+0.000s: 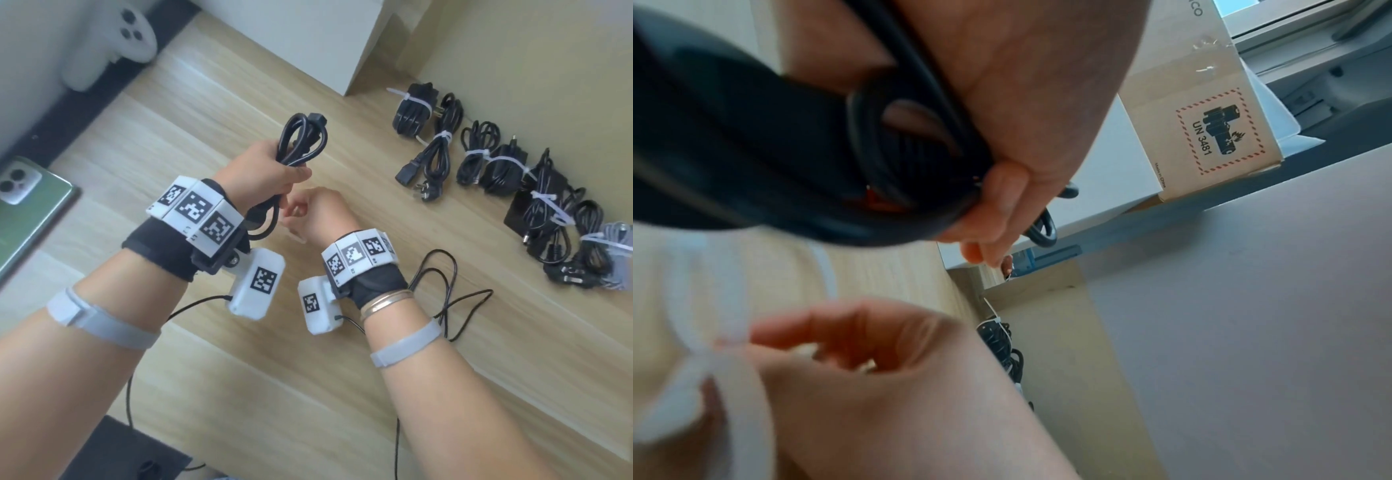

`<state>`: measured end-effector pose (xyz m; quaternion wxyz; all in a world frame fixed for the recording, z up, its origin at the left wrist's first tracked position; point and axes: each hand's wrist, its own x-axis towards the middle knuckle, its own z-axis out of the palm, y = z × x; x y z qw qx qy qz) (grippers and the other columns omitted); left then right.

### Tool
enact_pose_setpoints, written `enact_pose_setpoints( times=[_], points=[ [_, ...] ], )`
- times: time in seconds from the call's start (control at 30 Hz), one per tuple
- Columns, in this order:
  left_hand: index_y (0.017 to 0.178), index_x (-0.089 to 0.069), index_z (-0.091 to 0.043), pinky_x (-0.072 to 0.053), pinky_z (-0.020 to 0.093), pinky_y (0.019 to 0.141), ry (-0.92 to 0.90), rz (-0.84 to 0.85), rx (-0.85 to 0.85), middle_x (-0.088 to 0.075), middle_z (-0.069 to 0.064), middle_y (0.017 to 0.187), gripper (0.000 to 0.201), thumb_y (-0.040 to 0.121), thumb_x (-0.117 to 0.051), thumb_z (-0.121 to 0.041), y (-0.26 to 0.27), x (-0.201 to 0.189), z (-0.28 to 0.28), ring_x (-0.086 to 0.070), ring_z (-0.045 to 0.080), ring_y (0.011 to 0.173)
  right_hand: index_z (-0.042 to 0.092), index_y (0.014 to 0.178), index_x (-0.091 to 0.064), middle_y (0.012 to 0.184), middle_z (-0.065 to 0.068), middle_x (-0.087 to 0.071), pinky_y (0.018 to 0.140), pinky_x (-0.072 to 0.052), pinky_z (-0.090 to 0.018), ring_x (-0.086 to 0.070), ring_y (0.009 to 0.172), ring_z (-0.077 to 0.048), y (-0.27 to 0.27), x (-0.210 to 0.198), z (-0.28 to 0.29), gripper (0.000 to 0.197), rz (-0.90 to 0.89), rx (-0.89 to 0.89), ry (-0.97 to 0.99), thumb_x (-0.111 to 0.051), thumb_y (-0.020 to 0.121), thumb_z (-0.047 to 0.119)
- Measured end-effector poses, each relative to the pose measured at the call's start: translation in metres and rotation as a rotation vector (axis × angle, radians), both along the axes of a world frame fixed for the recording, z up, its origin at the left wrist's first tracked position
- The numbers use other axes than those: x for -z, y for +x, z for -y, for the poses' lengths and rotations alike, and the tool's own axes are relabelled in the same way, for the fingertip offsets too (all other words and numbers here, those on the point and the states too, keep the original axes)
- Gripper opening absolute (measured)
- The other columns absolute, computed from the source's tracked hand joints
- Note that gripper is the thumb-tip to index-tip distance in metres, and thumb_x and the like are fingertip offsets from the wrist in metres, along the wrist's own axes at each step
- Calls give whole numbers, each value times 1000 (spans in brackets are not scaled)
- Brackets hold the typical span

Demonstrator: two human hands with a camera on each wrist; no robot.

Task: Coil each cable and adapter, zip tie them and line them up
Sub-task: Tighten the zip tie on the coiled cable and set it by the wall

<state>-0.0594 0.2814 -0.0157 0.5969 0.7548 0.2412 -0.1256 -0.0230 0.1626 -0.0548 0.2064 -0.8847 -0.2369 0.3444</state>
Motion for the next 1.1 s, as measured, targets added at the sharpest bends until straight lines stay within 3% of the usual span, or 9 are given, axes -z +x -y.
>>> enact_pose_setpoints(
  times=[0.13,0.33,0.53,0.6,0.67,0.83,0.93,1.0,1.1],
  points=[
    [75,-49,-17,-36,12,39,-17,4,43,-42,-4,46,17,89,-57,-13,11,-2,15,-46,5,33,26,82,-70,65,15,-50,68,-39,-22,-53,75,-11,18,-3,47,4,94,106,-92,-67,80,23],
    [76,-48,-17,-38,12,41,-67,12,128,-41,-9,40,16,90,-56,-11,28,-1,49,-47,5,34,30,72,-66,65,15,-53,68,-40,-21,-54,75,-11,30,-12,112,13,141,286,-107,-67,81,21],
    [73,-46,-17,-40,14,42,-139,-36,209,-51,-8,42,20,90,-55,-15,39,3,84,-49,6,37,19,85,-64,73,11,-60,53,-35,1,-54,66,-3,28,-31,142,5,116,432,51,-60,87,19],
    [73,-46,-17,-37,12,39,-118,-28,235,-55,-6,52,20,91,-55,-17,42,1,94,-50,4,36,20,85,-59,71,8,-66,58,-46,-12,-57,59,-3,28,-32,151,7,47,520,107,-55,88,16],
    [74,-48,-17,-35,10,36,-82,-25,252,-54,-3,58,19,91,-55,-18,46,-1,103,-49,2,34,26,81,-53,65,4,-68,52,-43,-23,-50,46,-4,29,-30,160,18,-4,587,121,-51,87,8],
    [88,-52,-19,-35,9,36,-40,-49,292,-58,3,65,7,91,-57,-24,51,3,121,-52,-1,37,19,74,-53,62,-4,-60,41,-31,-18,-38,45,-11,27,-31,177,25,-185,668,324,-48,92,2],
    [97,-55,-14,-35,11,37,-21,-37,325,-57,1,61,15,89,-60,-26,52,6,133,-53,5,41,16,74,-56,62,-6,-58,38,-29,-15,-38,42,-9,23,-28,177,26,-232,659,414,-47,92,1],
    [92,-56,-12,-36,12,37,15,-18,332,-55,1,57,11,88,-60,-22,53,8,140,-52,8,44,16,77,-57,62,-5,-58,38,-30,-16,-40,40,-6,21,-25,176,24,-243,636,433,-47,93,2],
    [77,-51,-15,-35,9,36,44,4,310,-54,3,56,12,87,-57,-10,54,10,145,-49,1,34,17,76,-58,69,-2,-61,43,-36,-18,-45,46,-5,19,-23,177,29,-249,587,482,-44,93,-2]
  ],
)
